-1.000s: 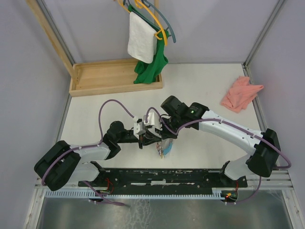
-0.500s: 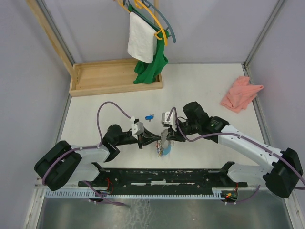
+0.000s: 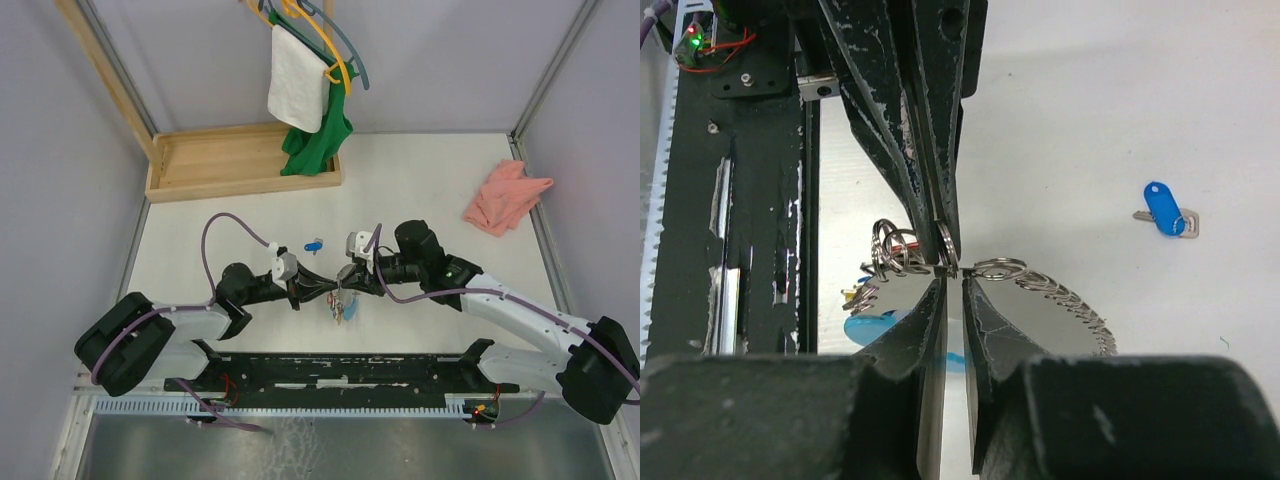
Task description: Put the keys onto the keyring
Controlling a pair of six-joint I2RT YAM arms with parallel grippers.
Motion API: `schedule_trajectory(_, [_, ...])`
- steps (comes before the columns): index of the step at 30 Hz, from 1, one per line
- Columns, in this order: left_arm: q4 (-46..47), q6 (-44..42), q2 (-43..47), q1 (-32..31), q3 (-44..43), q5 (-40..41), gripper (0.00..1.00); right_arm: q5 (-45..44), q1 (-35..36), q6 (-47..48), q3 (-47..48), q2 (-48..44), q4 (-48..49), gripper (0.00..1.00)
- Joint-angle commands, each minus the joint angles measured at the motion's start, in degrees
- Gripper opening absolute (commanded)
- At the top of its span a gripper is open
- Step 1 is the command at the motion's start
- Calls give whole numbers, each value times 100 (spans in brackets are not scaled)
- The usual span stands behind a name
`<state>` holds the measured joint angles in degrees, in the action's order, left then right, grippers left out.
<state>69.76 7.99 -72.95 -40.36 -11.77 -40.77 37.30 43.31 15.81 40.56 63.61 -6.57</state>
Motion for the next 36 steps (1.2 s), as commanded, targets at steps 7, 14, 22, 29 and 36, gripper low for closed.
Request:
schedule_trajectory(7, [828, 239, -77, 1, -17, -63, 3, 260, -45, -206, -77, -109, 726, 16])
schedule_trajectory(14, [861, 273, -191, -7, -47, -121, 3, 418, -46, -210, -5, -116, 763, 15])
schedule_trajectory(22, [901, 356, -297, -7, -130, -309, 3, 536, -49, -202, 85, -8, 751, 2])
schedule_trajectory(29, [-254, -187, -25, -7, -290, -260, 22, 321, -38, 106, 995, 365, -839, 1])
schedule_trajectory(36, [-678, -360, 66, -11, -431, -292, 28, -143, 283, 573, 1697, 707, -2171, 1])
